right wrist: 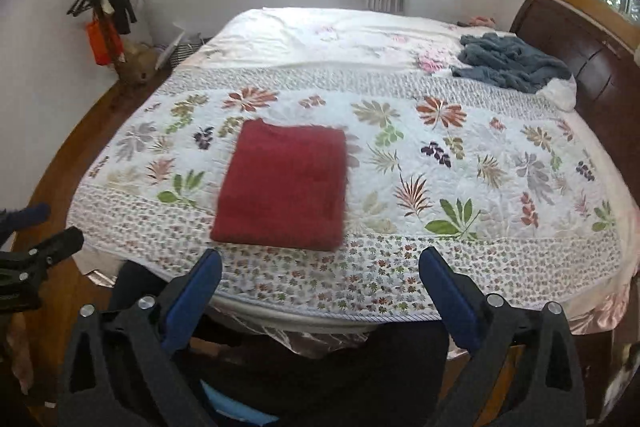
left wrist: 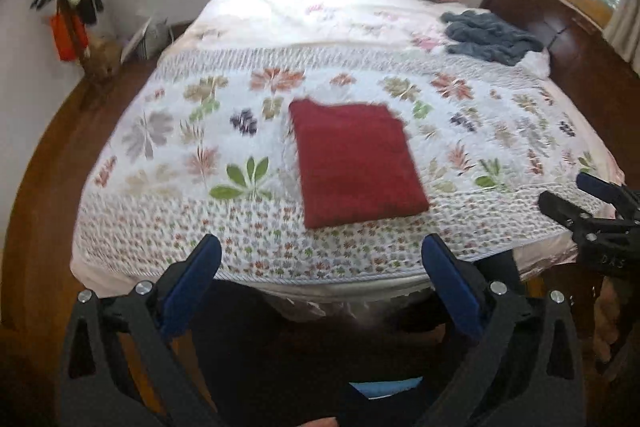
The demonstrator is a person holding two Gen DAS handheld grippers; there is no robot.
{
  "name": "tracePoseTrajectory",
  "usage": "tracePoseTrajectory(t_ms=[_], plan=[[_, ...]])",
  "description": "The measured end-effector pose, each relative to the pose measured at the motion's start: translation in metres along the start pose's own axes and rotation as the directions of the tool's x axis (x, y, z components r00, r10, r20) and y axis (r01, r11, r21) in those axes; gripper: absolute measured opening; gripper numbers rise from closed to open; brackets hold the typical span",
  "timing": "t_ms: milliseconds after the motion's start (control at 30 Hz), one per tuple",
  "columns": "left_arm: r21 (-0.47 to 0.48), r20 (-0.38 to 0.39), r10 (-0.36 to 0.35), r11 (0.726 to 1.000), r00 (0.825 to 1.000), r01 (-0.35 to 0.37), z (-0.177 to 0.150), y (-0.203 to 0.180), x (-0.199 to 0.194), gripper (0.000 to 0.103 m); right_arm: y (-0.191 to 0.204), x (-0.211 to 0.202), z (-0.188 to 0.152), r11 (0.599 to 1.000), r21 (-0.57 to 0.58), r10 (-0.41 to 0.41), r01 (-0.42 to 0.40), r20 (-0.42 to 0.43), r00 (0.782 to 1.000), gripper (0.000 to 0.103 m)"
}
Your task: Fold small clothes
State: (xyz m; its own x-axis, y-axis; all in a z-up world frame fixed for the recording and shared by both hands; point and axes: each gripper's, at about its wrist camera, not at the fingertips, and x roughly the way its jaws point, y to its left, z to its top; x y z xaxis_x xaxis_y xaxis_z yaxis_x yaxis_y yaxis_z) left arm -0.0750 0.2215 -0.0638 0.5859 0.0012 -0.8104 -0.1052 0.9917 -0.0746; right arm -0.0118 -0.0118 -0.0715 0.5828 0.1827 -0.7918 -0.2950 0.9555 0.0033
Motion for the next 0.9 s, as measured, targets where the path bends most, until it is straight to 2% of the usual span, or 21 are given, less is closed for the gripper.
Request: tracePoseTrajectory(t_ms=[67,200,333,433,600,900], plan=[[0.02,0.014,0.006,1.0,1.0,-0.007,0.003,-0.006,-0.02,0.099,0.005,-0.02,0.003,1.0,-0.012,-0.003,0.003,0.009,1.0,0.099],[0.058,0.003,0.077,0.995,0.997,-0.077,0.001,-0.017,-0.036,0.099,0.012,-0.054,0.004,0.999,-0.022,-0.031,0.032,0.049,0.998,0.099],[0.044,0.008,0.049,0.998,0.999,-0.049,-0.005,-0.018,-0.047,0.099,0.017,-0.073,0.002,0.998,-0.021,-0.054,0.056,0.084,0.995,0.099],[0.045,0.023,0.067,0.997,0.998,-0.068,-0.008,-0.02,-0.053,0.099,0.021,-0.077,0.0,0.998,-0.028,-0.057,0.06,0.087,0.995,0.099],[0.033,0.027,0.059,0.998,0.998,-0.059,-0.009,-0.018,-0.058,0.099,0.024,-0.074,-0.001,0.998,-0.022,-0.055,0.057,0.073,0.996,0.099],[0.008,0.009,0.055,0.998,0.998,-0.055,-0.004,-0.012,-0.047,0.099,0.026,-0.064,0.002,0.998,-0.015,-0.054,0.055,0.054,0.997,0.099]])
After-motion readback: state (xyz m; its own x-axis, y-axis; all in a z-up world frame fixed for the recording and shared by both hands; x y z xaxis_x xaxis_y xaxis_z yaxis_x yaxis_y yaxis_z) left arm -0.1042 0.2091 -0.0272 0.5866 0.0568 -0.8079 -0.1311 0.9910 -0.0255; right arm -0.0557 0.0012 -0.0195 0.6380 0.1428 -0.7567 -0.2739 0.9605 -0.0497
